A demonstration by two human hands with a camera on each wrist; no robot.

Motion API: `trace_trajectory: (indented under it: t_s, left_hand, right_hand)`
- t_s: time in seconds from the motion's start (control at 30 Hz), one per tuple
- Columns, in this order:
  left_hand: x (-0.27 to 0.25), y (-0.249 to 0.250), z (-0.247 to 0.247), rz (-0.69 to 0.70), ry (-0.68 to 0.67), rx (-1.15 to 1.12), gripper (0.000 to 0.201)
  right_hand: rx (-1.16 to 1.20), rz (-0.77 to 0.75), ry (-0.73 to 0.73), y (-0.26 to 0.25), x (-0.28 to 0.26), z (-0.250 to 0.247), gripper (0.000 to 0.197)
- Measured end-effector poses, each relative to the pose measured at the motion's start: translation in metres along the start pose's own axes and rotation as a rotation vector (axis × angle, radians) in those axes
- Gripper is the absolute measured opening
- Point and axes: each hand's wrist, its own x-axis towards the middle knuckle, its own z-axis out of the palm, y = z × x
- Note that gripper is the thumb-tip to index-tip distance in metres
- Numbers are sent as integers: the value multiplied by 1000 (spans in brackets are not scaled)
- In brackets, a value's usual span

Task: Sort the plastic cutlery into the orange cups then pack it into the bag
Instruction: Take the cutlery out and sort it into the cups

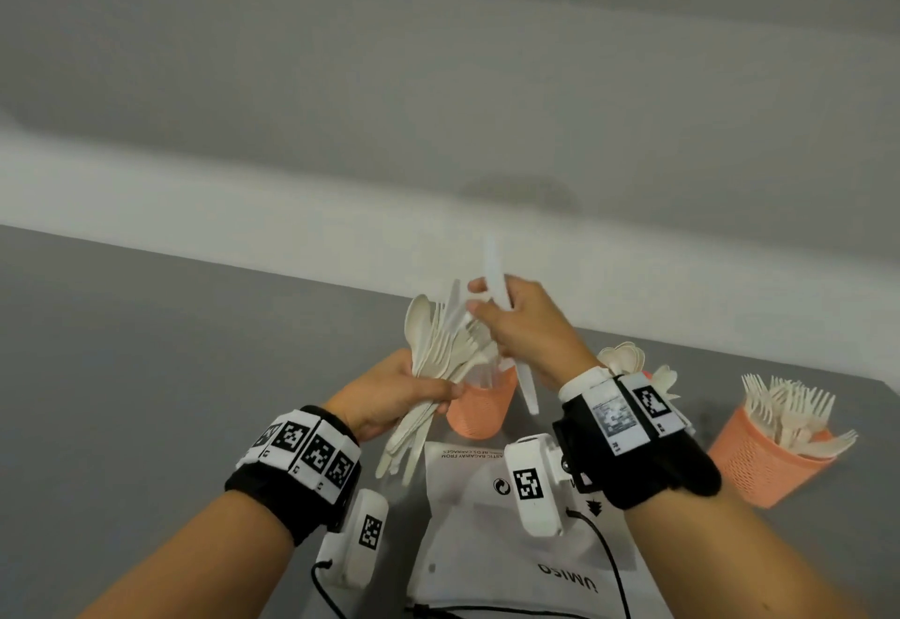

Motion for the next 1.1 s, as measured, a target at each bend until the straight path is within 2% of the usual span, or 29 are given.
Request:
trace_trajectory:
  t_s: [0.07,0.17,0.27,0.4,0.57,0.63,0.73,0.8,0.9,1.0,1.1]
  left_hand:
    - [1,1,1,26,12,-20,18]
    - [4,1,4,27,9,-40,19]
    - [3,2,7,19,5,-48,20]
    - [5,3,7,7,32,-64,19]
    - [5,-1,8,-7,79,-27,20]
    - [5,-2,6,-22,80,15,17]
    - [5,-1,3,-23,62,51,16]
    - [2,2,3,-8,7,44,21]
    - [0,5,5,1,-55,53,28]
    - [0,4,8,0,-53,30,21]
    - [1,0,8,-23,-27,-13,16]
  right_hand:
    - [-20,60,-80,9,-4,9,16]
    - [128,51,-36,14,-9,17,7]
    - [222,40,-29,13,-9,17,12]
    - [299,-61,-20,13,-11,20,15]
    - [254,-178,32,16,-10,25,25]
    - [201,-194,29,17,-9,24,23]
    - [196,-153,0,14,-8,19,12]
    - [306,-86,13,12,-5,13,8]
    - [477,-16,12,8,-3,8,12]
    - [367,-22,-61,10,-7,12,15]
    - [339,-10,-28,8,-5,9,21]
